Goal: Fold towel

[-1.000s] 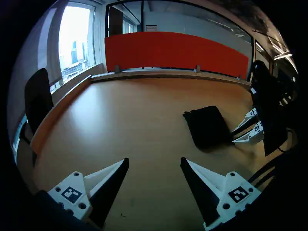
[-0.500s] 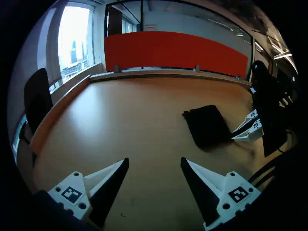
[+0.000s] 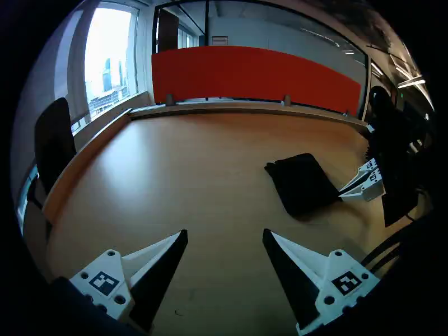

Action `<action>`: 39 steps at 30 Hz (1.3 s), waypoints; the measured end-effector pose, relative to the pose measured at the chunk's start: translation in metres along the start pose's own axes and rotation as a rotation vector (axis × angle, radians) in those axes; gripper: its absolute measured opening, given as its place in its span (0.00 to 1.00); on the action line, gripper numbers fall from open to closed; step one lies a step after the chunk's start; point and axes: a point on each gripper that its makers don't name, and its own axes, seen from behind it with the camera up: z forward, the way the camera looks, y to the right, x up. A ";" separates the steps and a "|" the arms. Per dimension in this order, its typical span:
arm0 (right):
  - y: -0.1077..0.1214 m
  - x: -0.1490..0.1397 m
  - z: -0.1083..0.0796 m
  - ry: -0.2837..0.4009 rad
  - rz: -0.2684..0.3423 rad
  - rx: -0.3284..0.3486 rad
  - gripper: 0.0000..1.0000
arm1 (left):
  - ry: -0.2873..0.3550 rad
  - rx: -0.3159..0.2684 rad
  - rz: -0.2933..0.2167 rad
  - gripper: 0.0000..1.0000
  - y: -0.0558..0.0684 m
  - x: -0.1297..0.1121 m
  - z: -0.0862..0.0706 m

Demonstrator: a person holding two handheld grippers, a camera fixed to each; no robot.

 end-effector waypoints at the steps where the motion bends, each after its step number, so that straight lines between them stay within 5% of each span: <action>1: 0.001 0.001 -0.001 0.001 -0.002 -0.001 0.03 | 0.001 -0.001 0.000 0.99 0.000 0.000 0.000; 26: 0.038 0.148 -0.068 0.191 -0.162 -0.053 0.03 | 0.058 -0.020 0.020 0.99 0.002 0.030 -0.002; 39: 0.060 0.172 -0.097 0.233 -0.175 -0.085 0.03 | 0.068 -0.032 0.025 1.00 0.007 0.035 -0.005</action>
